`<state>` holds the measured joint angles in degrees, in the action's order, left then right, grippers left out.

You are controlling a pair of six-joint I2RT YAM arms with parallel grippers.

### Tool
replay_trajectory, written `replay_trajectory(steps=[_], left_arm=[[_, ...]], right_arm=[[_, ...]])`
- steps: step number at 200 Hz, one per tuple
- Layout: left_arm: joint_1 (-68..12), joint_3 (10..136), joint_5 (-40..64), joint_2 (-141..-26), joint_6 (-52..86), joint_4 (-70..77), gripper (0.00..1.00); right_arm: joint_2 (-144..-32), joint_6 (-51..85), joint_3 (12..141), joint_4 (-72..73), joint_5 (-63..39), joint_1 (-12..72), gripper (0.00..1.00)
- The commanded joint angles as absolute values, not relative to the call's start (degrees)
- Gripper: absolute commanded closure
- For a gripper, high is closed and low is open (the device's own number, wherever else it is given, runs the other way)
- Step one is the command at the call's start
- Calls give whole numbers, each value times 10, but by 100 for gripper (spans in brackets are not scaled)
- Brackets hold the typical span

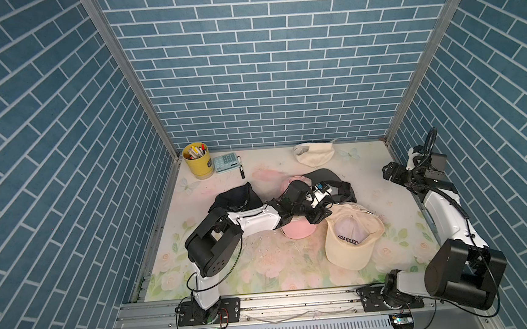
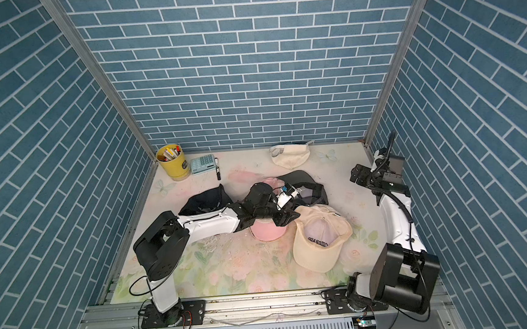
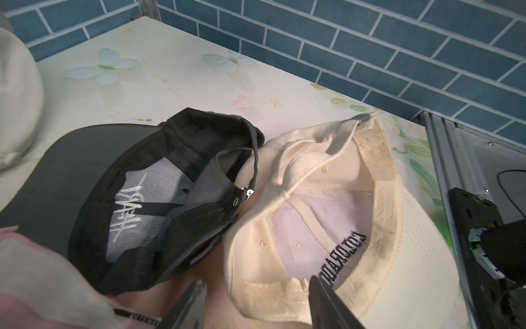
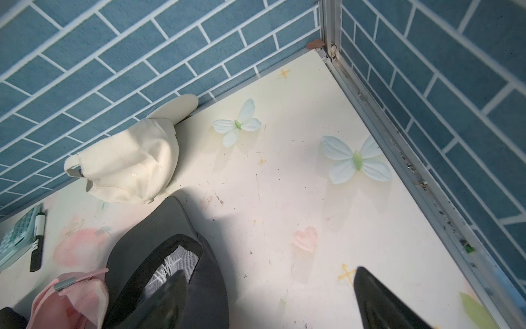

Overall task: Open the adjustable buckle of the baseball cap
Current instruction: Pick up the baseball cap from the center of the board.

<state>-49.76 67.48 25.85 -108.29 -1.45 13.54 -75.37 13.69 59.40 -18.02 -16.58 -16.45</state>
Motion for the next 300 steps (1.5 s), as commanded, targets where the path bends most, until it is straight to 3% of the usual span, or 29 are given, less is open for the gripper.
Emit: replay_trajectory(steps=[1,72,93,118,155,188,213,300], left_arm=[[-501,697,291,-1108,-2,121,38],[-501,740,276,-1158,-30,92,41],[-502,747,279,-1164,-32,95,48],[-506,753,287,-1167,-31,98,62],[-516,748,286,-1151,-49,96,100],[-517,689,261,-1059,-39,142,100],[-517,663,222,-991,-48,167,100],[-499,745,144,-911,-8,165,100]], right_arm=[[-754,136,593,-186,-187,-166,9],[-715,124,570,-170,-199,-166,9],[-718,124,570,-167,-199,-166,10],[-727,123,573,-168,-204,-166,9],[-728,106,566,-157,-227,-166,9],[-717,96,562,-155,-239,-166,10],[-698,95,546,-121,-257,-160,17],[-658,61,489,15,-328,-109,18]])
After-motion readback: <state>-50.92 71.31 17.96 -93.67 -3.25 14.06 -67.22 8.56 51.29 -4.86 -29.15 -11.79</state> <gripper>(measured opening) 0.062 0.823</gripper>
